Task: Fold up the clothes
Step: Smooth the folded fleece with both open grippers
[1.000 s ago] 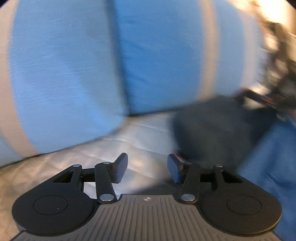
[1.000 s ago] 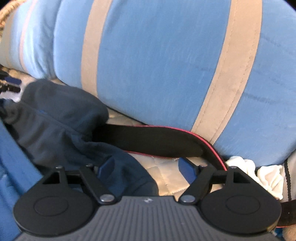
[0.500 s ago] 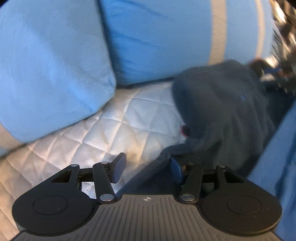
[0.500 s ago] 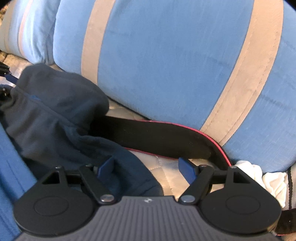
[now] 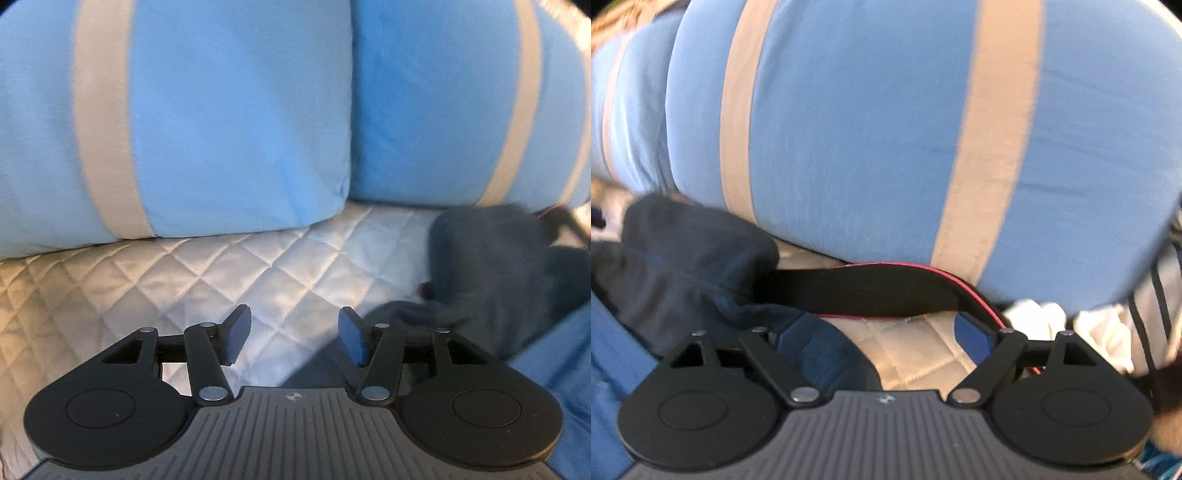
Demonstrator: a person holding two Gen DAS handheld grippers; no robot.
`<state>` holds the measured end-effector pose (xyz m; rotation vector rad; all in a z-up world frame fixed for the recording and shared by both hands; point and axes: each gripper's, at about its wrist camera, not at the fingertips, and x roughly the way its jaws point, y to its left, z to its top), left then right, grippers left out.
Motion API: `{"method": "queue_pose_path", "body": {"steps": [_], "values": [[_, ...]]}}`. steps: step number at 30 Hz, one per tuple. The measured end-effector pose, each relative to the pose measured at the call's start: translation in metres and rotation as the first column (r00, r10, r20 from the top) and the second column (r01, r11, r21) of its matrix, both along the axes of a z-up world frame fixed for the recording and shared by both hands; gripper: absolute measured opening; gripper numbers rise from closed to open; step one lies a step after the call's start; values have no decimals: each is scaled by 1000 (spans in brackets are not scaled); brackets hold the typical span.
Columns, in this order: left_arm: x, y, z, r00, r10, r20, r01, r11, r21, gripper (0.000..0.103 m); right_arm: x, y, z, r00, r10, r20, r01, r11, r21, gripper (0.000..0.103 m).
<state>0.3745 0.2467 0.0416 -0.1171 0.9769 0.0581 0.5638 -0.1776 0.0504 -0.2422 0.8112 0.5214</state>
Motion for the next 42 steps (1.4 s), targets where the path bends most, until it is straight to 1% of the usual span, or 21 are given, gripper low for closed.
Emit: {"method": "queue_pose_path", "body": {"steps": [2,5,8,11,13,17,19,21,22,23,25,27,29,30,32,33,34,36,37,38,42], "values": [[-18,4,12,999,20,32,-18,999,-47,52,-9,-15,10,1000,-17,-25,18,999,44,92],[-47,13,21,995,81,60,-72,988,-135,52,-22,-36,25,997,-41,-63,48,993,108,92],[-81,24,11,987,153,56,-138,967,-215,53,-38,-58,34,994,-58,-96,72,986,150,92],[-111,37,-8,977,208,35,-188,934,-305,53,-61,-73,27,992,-59,-113,77,984,163,92],[-125,44,-26,972,231,37,-200,903,-379,53,-73,-82,25,990,-63,-129,86,980,179,92],[-144,55,-49,969,238,60,-175,841,-512,53,-91,-99,23,985,-74,-157,107,971,214,92],[-148,59,-58,967,246,72,-164,811,-561,52,-95,-105,24,982,-72,-173,114,963,245,92],[-149,61,-62,960,267,81,-173,796,-580,52,-100,-111,26,979,-69,-190,120,954,276,92],[-150,61,-62,956,282,82,-184,795,-577,52,-102,-114,27,978,-66,-196,123,949,290,92],[-150,60,-59,950,300,89,-202,804,-559,52,-104,-114,28,979,-62,-193,118,948,296,92],[-150,55,-46,938,321,129,-221,842,-491,52,-108,-111,32,983,-40,-177,94,947,307,92],[-148,47,-30,940,295,173,-199,883,-426,52,-112,-104,38,989,8,-147,39,949,312,92],[-141,30,-9,957,193,218,-115,938,-326,53,-115,-91,44,992,76,-97,-45,956,289,92],[-137,20,1,963,131,234,-64,959,-275,53,-116,-83,45,991,115,-74,-92,959,268,92],[-130,-5,17,969,-18,246,63,982,-178,53,-115,-64,48,977,211,-34,-199,955,220,92],[-126,-20,24,964,-106,242,141,981,-133,53,-112,-53,47,966,257,-27,-246,947,205,92],[-121,-35,28,955,-185,233,211,973,-94,54,-110,-42,47,953,302,-22,-293,937,190,91],[-108,-66,32,922,-331,201,343,939,-28,54,-103,-18,45,916,401,-33,-389,904,175,90],[-101,-80,31,905,-382,184,391,920,-11,54,-100,-4,43,893,448,-42,-435,885,167,89],[-94,-91,29,890,-423,168,429,903,-1,54,-95,9,39,873,485,-56,-471,867,164,87],[-66,-114,5,859,-506,79,510,860,-29,54,-76,52,21,806,574,-145,-555,817,154,76]]}}
